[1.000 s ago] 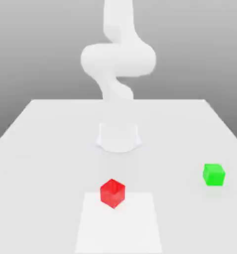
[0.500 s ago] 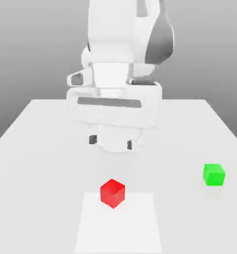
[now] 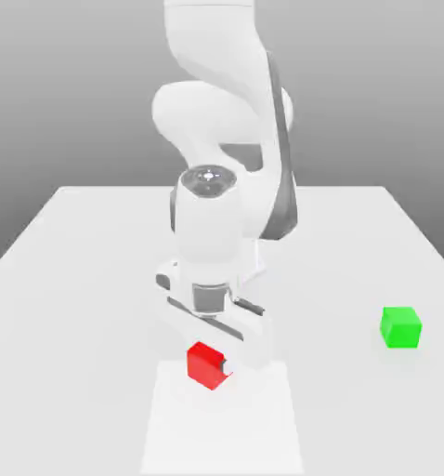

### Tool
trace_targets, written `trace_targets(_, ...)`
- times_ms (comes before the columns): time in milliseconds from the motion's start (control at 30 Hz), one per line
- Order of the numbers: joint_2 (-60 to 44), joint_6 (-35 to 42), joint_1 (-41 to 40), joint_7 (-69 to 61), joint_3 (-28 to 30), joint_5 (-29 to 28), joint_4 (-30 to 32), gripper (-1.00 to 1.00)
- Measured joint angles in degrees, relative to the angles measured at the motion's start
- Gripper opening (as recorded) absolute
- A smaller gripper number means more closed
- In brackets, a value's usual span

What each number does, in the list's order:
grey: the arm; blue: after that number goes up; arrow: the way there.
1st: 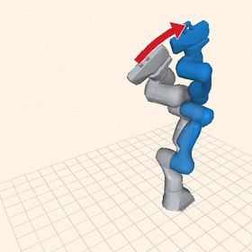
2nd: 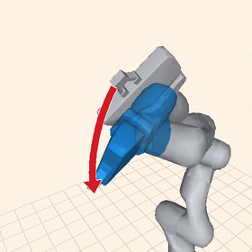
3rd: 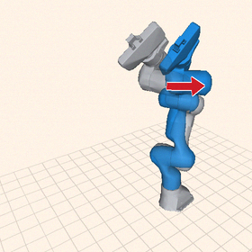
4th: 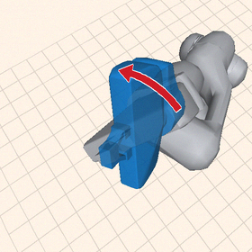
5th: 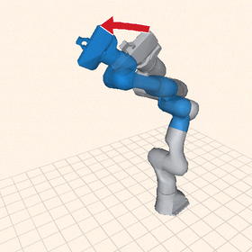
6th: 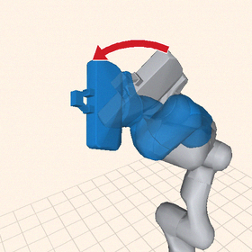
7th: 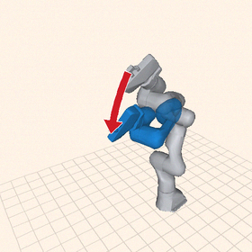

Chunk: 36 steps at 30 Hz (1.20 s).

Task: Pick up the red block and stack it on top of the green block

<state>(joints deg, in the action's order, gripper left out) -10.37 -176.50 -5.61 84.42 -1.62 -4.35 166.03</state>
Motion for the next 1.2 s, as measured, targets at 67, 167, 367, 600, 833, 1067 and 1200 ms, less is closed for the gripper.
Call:
trace_targets(67,1.9,1.6,-0.6,-0.5,-0.7,0.6,0.3,-1.00)
trace_targets(167,7.4,6.4,-1.3,-2.2,-2.2,3.0,1.1,-1.00)
trace_targets(367,16.7,15.0,2.4,-7.5,-3.8,5.9,1.6,-1.00)
trace_targets(600,17.6,18.8,15.4,-23.2,-11.1,7.9,-1.5,-1.00)
trace_targets(833,18.0,22.3,28.5,-39.2,-18.8,10.1,-4.7,-1.00)
trace_targets(1067,10.9,17.7,34.5,-42.8,-22.5,4.2,-6.8,-1.00)
trace_targets(1200,4.8,12.4,35.7,-37.4,-19.6,-3.6,-7.1,1.00)
